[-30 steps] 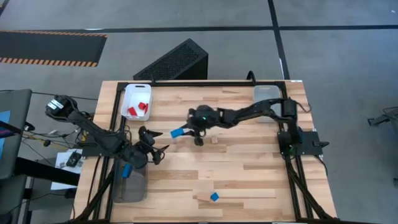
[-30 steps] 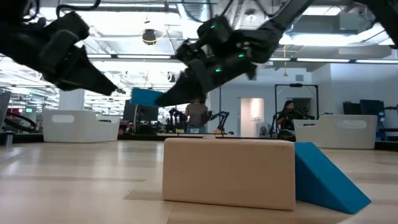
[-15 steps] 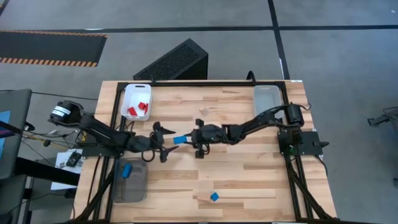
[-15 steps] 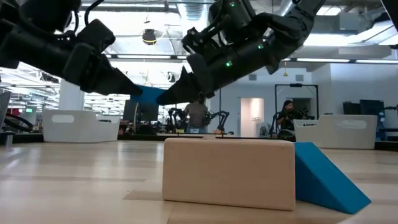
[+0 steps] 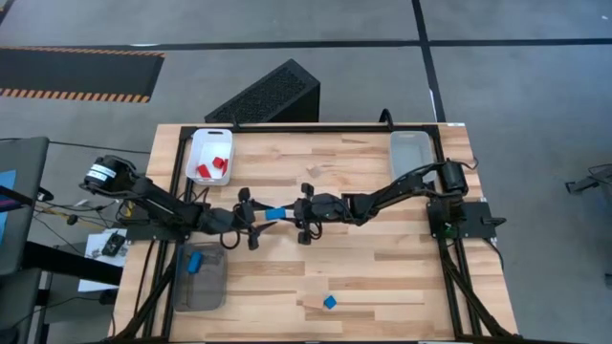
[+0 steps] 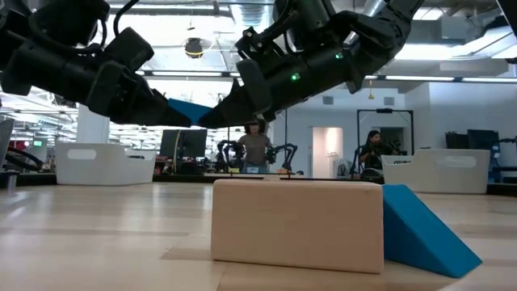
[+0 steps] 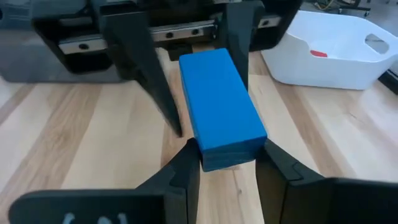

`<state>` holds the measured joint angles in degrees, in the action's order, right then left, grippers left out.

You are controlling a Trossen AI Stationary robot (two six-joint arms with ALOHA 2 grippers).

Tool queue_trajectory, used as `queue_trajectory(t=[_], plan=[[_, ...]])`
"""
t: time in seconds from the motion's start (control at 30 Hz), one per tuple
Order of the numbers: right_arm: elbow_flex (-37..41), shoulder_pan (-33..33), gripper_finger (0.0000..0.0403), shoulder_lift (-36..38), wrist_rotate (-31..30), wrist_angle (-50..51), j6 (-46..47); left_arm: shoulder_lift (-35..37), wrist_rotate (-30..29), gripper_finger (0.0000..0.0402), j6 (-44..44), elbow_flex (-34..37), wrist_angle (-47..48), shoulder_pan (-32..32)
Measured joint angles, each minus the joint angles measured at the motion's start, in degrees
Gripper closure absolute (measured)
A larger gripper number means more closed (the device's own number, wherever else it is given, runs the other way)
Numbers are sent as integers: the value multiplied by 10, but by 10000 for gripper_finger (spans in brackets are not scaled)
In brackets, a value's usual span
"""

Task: Sort & place blocks by color
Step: Put the top blue block into the black bin

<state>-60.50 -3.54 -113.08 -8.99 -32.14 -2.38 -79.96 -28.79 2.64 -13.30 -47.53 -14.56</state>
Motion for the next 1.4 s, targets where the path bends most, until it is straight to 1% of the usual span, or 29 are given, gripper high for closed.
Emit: queue_trajectory(t=[0.13, 0.2, 0.43, 0.53, 0.63, 0.7, 0.77, 0.87, 0.97, 1.03, 1.27, 1.4], plan=[[0, -2, 283, 0, -1, -3, 0, 0, 37, 272, 14, 0, 1, 15], [0, -3, 283, 0, 1, -2, 0, 0, 47, 298, 16, 0, 3, 19], [0, -6, 283, 0, 0, -1, 1, 0, 48, 299, 22, 0, 3, 20], [0, -5, 283, 0, 0, 0, 0, 0, 43, 290, 22, 0, 2, 20], [0, -5, 276, 0, 1, 2, 0, 0, 41, 292, 22, 0, 2, 20], [-1, -5, 261, 0, 1, 4, 4, 0, 41, 296, 23, 0, 3, 20], [-1, -5, 237, 0, 0, 5, 7, 1, 40, 296, 25, 0, 3, 19], [-1, -5, 196, 0, -17, 11, 17, 11, 15, 296, 30, -1, 23, 10], [-1, -5, 166, 0, -41, 20, 24, 37, -14, 296, 30, -1, 68, -2], [-1, -8, 158, 0, -58, 28, 27, 64, -21, 296, 37, -1, 108, -10], [-1, -14, 161, 0, -66, 38, 59, 178, -20, 296, 70, -1, 257, -37], [-1, -13, 168, 0, -66, 57, 76, 228, -16, 296, 81, -6, 340, -58]])
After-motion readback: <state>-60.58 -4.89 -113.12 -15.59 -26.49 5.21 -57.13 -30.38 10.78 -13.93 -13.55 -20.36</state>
